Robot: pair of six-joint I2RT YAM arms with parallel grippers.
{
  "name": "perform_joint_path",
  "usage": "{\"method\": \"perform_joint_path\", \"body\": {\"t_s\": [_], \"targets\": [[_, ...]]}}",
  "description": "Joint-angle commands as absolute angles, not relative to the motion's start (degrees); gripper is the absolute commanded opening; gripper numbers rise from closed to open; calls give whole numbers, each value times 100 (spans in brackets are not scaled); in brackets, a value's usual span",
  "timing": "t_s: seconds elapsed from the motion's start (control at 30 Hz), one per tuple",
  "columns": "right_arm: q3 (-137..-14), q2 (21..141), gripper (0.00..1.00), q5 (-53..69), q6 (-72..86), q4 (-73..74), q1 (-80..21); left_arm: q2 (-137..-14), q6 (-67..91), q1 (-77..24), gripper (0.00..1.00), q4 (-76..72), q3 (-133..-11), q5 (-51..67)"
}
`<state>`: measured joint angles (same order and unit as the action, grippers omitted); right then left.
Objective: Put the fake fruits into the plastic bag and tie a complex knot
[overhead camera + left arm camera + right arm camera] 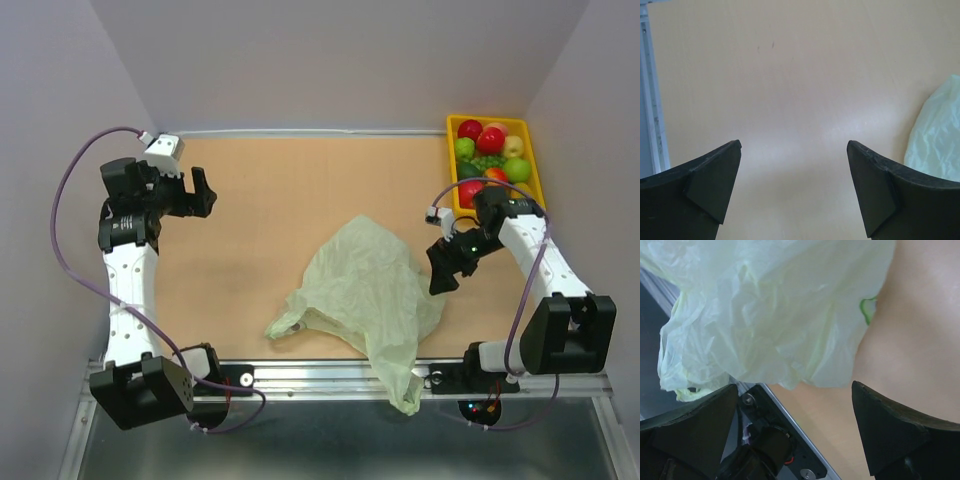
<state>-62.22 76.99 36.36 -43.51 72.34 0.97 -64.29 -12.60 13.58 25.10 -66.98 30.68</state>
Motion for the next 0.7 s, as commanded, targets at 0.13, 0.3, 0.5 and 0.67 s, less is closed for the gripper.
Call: {"method": "perform_joint_path", "body": {"t_s": [0.13,0.3,0.5,0.67], "targets": [[-5845,7690,98,2673,-4684,6918,-351,-5389,-1309,1345,99,1486,-6232,4341],[-5625,7866,78,2725,-4685,6409,-343,-5063,-1870,1318,99,1441,-5942,4922],[-5764,8059,13,2926,-4588,5951,-343,-4983,-3072,1012,98,2317,-6029,4975],[-6247,8279,0,3286,-4220,5599,-352,-4940,-3769,388,96,2820,-6021,4660]]}}
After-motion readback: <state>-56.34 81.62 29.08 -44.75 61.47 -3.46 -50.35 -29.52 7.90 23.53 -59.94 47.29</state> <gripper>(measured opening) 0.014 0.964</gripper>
